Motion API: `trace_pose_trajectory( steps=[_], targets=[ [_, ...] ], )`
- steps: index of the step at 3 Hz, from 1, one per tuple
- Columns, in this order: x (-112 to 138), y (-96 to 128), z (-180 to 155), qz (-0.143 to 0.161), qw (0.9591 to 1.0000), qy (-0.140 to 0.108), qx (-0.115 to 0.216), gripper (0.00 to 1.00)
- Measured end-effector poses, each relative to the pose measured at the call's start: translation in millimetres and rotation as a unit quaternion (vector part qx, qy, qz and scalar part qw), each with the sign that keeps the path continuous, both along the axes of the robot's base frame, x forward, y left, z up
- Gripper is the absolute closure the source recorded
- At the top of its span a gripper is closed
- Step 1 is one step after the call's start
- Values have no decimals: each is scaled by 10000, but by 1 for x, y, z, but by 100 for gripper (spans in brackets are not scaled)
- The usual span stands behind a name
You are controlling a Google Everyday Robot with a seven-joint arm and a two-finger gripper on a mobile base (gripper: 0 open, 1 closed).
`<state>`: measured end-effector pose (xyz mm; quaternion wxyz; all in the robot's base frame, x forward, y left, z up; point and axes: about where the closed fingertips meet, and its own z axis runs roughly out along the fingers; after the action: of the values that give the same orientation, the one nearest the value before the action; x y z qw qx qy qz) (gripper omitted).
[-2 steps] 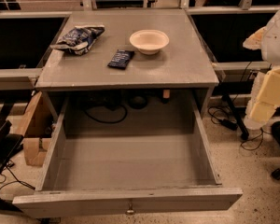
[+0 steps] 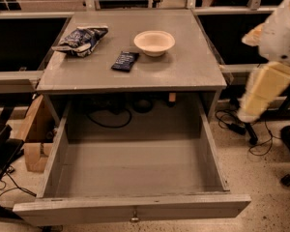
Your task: Place blue chip bag into top drawer
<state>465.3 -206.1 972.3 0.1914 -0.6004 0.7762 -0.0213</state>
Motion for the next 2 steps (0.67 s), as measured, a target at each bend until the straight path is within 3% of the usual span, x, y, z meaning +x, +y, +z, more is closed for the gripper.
trace_pose_trajectory(
  steps=[1,2],
  targets=[
    [55,22,-9,-73,9976,-232,648,0],
    [106,58,-12,-116,9913,-391,1254,0]
  ],
)
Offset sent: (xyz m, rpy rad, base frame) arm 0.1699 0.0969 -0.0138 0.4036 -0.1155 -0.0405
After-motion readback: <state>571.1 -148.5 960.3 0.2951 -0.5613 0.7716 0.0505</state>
